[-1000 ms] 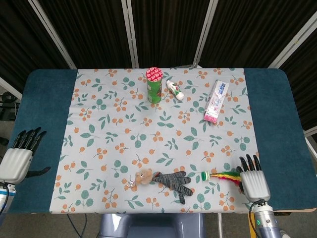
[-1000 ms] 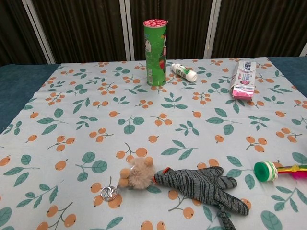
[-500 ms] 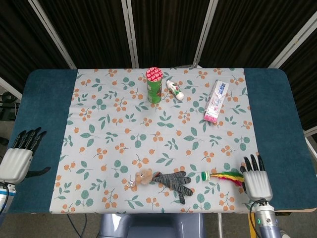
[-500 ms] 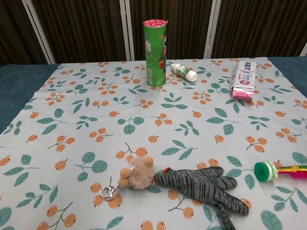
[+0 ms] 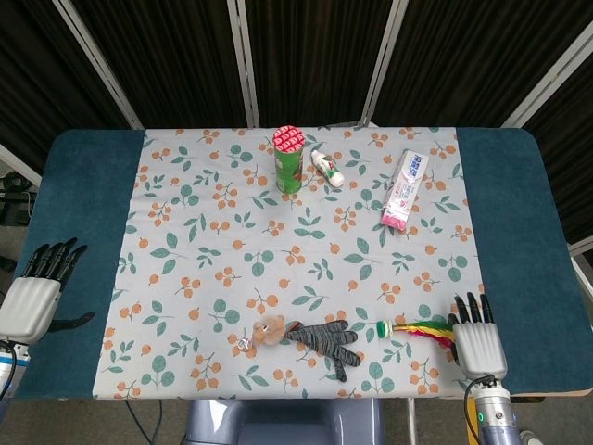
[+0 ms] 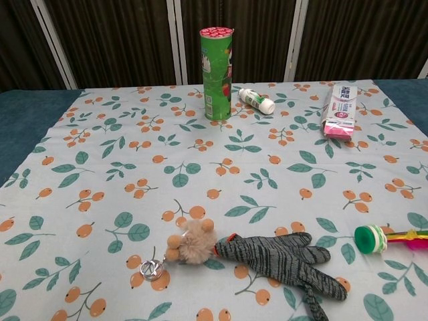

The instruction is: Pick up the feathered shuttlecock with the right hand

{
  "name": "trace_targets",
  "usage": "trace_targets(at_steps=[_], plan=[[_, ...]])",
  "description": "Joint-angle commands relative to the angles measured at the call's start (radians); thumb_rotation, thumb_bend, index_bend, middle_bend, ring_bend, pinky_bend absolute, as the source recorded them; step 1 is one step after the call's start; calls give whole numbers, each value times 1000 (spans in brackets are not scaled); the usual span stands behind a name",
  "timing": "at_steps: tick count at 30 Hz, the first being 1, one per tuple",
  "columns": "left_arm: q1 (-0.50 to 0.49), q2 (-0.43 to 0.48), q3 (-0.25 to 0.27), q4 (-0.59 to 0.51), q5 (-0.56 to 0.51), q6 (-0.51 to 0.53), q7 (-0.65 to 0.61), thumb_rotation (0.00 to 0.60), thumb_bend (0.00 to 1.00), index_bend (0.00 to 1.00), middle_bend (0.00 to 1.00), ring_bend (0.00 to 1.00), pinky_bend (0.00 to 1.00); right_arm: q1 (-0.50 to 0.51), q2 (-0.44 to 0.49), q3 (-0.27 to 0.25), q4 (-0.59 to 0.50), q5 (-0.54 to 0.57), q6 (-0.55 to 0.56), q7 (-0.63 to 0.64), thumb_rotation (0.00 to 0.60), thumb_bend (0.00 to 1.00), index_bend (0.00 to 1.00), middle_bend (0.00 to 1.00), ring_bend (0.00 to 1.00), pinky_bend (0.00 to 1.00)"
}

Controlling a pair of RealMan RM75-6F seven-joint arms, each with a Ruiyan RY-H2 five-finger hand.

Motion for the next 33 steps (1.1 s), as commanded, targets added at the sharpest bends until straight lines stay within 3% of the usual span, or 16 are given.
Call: trace_targets(at_steps=[1, 19, 33], plan=[[0, 0, 0, 0, 0, 0, 0, 526, 115, 54, 0, 0, 0, -1, -5, 1, 4, 6, -3, -3, 600, 242, 423, 119, 0, 0], [-1, 1, 1, 1, 3, -1, -4, 526, 114, 53, 0, 0, 0, 3, -30, 8, 45, 11, -6, 1, 600, 252, 484, 154, 0, 0], [-1, 2, 2, 2, 4, -1, -7, 529, 115, 55, 0, 0, 0, 4, -31, 6, 47, 8, -9, 10, 600, 371, 554, 178, 0, 0]])
